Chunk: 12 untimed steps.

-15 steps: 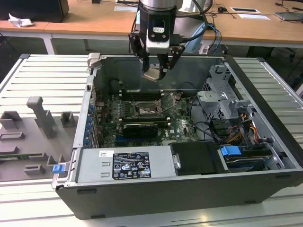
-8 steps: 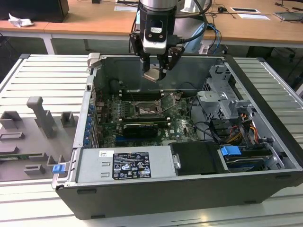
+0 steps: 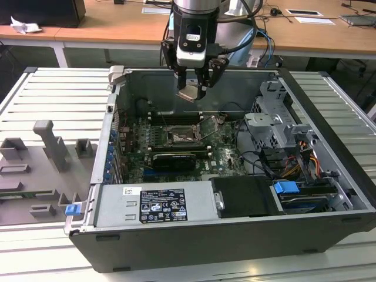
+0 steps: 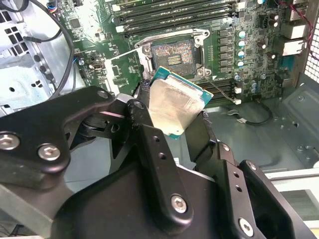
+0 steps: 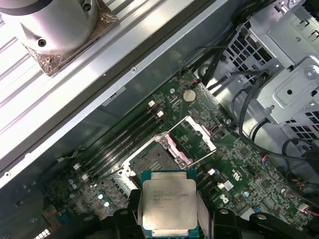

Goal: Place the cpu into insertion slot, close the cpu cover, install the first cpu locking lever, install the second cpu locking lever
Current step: 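Place the cpu into insertion slot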

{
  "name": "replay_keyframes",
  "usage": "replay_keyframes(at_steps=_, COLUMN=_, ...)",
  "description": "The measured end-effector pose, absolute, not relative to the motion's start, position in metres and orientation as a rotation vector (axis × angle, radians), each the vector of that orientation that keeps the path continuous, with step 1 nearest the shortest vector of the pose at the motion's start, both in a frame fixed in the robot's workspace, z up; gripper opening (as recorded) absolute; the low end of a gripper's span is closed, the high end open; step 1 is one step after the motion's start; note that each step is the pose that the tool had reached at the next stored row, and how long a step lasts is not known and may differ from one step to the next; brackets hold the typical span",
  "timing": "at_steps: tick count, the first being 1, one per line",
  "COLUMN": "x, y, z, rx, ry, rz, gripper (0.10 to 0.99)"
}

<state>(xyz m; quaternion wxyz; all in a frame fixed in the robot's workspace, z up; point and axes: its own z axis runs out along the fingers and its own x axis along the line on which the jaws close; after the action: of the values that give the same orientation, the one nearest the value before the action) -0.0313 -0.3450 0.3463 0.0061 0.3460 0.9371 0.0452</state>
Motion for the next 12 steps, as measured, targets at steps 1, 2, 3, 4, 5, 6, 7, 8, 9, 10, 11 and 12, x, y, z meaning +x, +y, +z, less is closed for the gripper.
replay_keyframes(at_steps=1, x=-0.0313, y=-0.345, z=0.3463, rx=1.087, ry=2.931, rz=0.141, gripper=0.529)
replay_keyframes(at_steps=2, x=-0.0313, y=-0.345, z=0.3463, rx=1.09, ry=2.93, rz=0.141, gripper=0.529)
replay_keyframes(at_steps=3, x=-0.0313, y=-0.345, z=0.3462, rx=1.096, ry=2.928, rz=0.141, gripper=0.529)
replay_keyframes(at_steps=4, x=-0.0313, y=-0.345, z=0.3462, rx=1.099, ry=2.926, rz=0.141, gripper=0.529)
replay_keyframes(at_steps=5, x=-0.0313, y=-0.345, z=0.3462, rx=1.103, ry=2.925, rz=0.141, gripper=0.529)
replay_keyframes(at_steps=6, x=-0.0313, y=-0.345, z=0.3461, rx=1.106, ry=2.923, rz=0.141, gripper=0.529)
replay_keyframes(at_steps=7, x=-0.0313, y=-0.345, z=0.3461, rx=1.109, ry=2.922, rz=0.141, gripper=0.529)
replay_keyframes(at_steps=8, x=-0.0313, y=-0.345, z=0.3461, rx=1.114, ry=2.92, rz=0.141, gripper=0.529)
replay_keyframes(at_steps=9, x=-0.0313, y=-0.345, z=0.346, rx=1.117, ry=2.919, rz=0.141, gripper=0.529)
replay_keyframes(at_steps=10, x=-0.0313, y=-0.345, z=0.346, rx=1.12, ry=2.918, rz=0.141, gripper=0.529)
replay_keyframes(at_steps=11, x=-0.0313, y=-0.345, z=0.346, rx=1.123, ry=2.916, rz=0.141, gripper=0.529)
replay_keyframes(at_steps=12, x=-0.0313, y=-0.345, z=0.346, rx=1.129, ry=2.914, rz=0.141, gripper=0.529)
